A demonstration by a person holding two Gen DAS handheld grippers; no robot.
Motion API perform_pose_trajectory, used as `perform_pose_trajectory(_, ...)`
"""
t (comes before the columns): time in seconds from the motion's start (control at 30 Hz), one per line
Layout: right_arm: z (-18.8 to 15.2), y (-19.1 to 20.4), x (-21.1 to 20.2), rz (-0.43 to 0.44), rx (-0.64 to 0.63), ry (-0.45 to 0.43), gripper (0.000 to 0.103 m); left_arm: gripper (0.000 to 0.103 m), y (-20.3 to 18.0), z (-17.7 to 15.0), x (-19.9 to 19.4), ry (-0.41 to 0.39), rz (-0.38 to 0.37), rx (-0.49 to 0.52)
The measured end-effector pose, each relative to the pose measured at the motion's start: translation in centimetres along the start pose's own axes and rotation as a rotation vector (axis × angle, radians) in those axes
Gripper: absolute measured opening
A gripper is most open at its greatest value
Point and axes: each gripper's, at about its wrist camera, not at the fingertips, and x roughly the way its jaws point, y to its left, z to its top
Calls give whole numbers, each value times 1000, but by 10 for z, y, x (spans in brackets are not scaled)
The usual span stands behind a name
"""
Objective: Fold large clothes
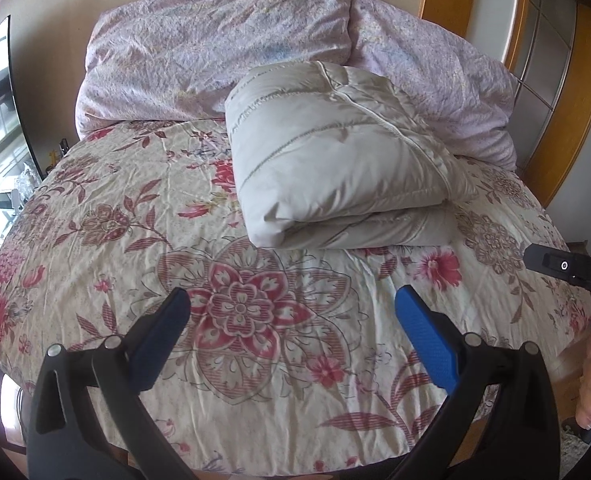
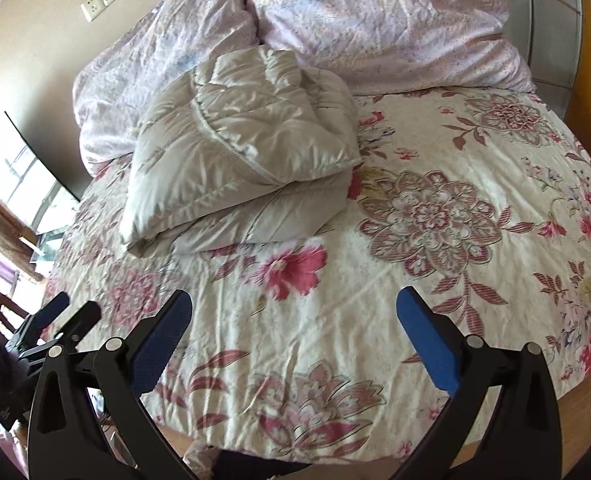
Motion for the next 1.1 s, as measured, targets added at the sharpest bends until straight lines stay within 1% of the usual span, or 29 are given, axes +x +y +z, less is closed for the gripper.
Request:
perform_pose_trajectory(0.33,-2,12,-8,12,-30,3,102,101,-6,5,-1,18,-4,5)
perform_pose_trajectory(0.47,-3,13,-9,21,-22,15,102,101,-6,7,-1,23,-17,-4)
perform_pose_trajectory(0.67,-3,15,-8,74,-12,28,102,101,-8,10,-2,21,-24,-2)
perform_pose_trajectory(1.1,-2,13,-5,89,4,29,102,101,-12,12,2,29,-47,1)
